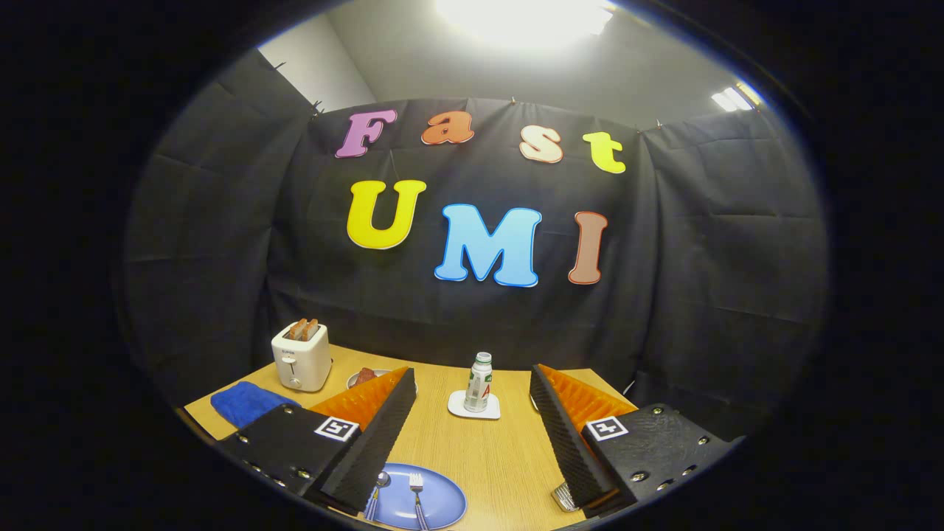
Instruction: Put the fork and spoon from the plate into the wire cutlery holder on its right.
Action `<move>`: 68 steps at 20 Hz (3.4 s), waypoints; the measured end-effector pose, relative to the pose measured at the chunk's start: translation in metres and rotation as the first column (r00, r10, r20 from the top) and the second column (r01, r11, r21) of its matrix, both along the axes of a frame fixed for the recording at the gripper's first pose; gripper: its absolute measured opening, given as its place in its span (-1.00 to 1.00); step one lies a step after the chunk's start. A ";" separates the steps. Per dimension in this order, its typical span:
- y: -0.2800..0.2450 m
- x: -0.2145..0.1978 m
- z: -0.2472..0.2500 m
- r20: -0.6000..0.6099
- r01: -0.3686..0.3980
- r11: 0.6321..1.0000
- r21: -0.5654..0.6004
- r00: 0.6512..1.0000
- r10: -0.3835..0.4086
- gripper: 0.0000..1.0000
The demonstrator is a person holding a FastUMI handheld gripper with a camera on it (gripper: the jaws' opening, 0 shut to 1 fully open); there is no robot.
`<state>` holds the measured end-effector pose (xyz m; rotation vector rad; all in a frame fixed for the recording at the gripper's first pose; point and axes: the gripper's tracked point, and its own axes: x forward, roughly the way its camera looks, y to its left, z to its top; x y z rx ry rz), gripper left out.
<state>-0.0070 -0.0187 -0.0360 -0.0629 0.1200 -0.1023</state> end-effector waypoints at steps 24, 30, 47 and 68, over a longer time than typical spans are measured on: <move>0.033 -0.007 -0.148 -0.513 -0.142 0.990 -0.027 0.852 0.108 0.93; 0.041 -0.056 -0.273 -0.884 -0.283 0.959 0.000 0.448 0.132 0.65; 0.046 -0.060 -0.301 -0.962 -0.325 0.940 0.108 0.204 0.181 -0.80; -0.138 -0.118 -0.158 -0.978 -0.255 0.966 -0.036 0.207 0.019 -0.80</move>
